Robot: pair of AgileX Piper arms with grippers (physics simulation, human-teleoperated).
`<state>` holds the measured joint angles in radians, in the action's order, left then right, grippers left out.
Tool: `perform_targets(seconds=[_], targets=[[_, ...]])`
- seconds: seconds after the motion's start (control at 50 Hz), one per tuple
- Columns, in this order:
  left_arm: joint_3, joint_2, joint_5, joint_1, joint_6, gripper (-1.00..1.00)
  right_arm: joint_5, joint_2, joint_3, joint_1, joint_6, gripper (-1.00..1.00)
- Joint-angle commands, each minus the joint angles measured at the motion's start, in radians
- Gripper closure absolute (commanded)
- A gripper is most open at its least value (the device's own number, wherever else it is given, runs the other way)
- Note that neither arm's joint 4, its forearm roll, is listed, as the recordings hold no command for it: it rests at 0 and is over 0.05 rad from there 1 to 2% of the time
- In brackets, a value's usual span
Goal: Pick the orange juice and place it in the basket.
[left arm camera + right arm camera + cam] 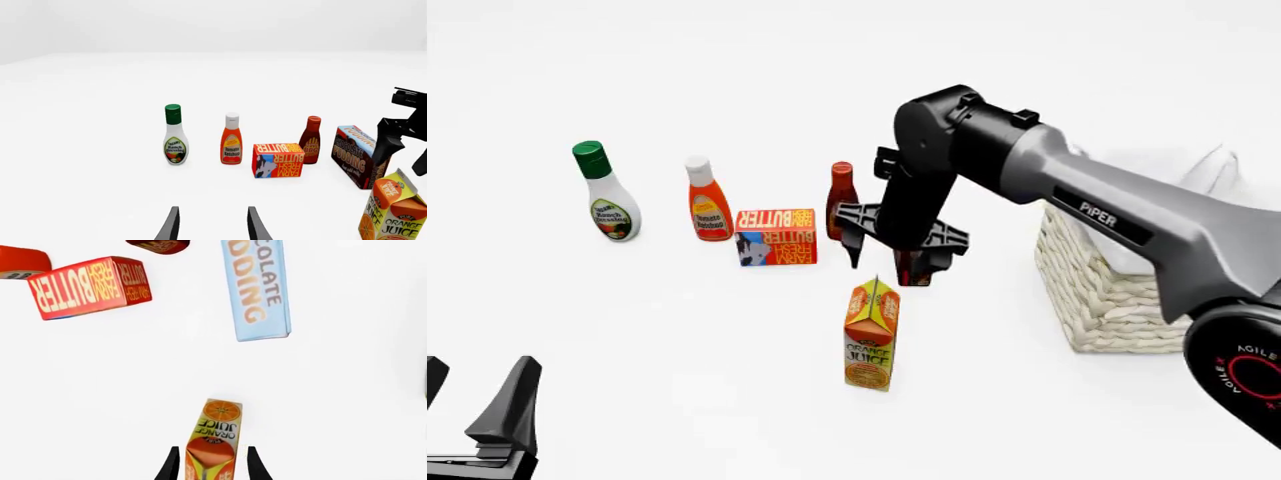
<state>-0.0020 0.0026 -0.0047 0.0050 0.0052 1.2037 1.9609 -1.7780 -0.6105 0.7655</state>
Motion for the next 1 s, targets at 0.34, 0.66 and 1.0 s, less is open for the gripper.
perform_targets(seconds=[0.34, 0.66, 1.0], targets=[[0.000, 0.000, 0.002, 0.001, -0.002, -1.00, -0.055, 0.002, 0.082, -0.036, 0.016, -1.00], [0.000, 0.001, 0.002, 0.001, -0.002, -1.00, -0.123, -0.043, 0.194, -0.064, 0.059, -1.00], [0.000, 0.001, 0.002, 0.000, -0.002, -1.00, -0.216, -0.092, 0.322, -0.133, 0.138, -1.00]])
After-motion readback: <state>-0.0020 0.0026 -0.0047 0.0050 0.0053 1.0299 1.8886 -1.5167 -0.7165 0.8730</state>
